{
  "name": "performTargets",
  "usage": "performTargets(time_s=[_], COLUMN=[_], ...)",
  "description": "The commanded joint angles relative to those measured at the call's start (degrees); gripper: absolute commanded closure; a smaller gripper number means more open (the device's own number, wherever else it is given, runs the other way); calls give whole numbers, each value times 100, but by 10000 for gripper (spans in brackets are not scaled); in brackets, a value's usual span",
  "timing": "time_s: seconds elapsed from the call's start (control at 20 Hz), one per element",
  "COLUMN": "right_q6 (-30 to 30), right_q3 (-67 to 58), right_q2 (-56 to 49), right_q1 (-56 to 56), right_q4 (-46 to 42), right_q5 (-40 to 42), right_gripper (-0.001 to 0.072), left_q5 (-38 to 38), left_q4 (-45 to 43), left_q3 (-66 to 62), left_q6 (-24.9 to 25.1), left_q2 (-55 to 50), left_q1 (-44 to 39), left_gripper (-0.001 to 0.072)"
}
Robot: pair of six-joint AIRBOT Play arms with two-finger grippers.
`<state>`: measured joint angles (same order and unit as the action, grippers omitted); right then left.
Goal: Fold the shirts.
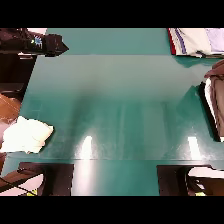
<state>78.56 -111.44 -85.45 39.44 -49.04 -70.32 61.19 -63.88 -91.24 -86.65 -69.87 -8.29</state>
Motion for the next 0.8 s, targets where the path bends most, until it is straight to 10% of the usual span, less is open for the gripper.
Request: performTargets(time_s=[0.0,0.55,0.75], right_q6=[-2,-4,24], right_q3=[629,3587,3985], right_q2=[442,1408,1569], right_q1=[282,1193,1615], right_q4=[-708,-2323,-2304], right_q5=[-400,-824,-804], right_gripper=[697,675,89], left_q5=[66,343,343], left_q4=[-4,-20,-17], left_q3=[0,0,0], left_q6=[15,168,168], left_q2=[-2,-2,0], left_q1=[-2,0,-2], left_gripper=[682,682,682])
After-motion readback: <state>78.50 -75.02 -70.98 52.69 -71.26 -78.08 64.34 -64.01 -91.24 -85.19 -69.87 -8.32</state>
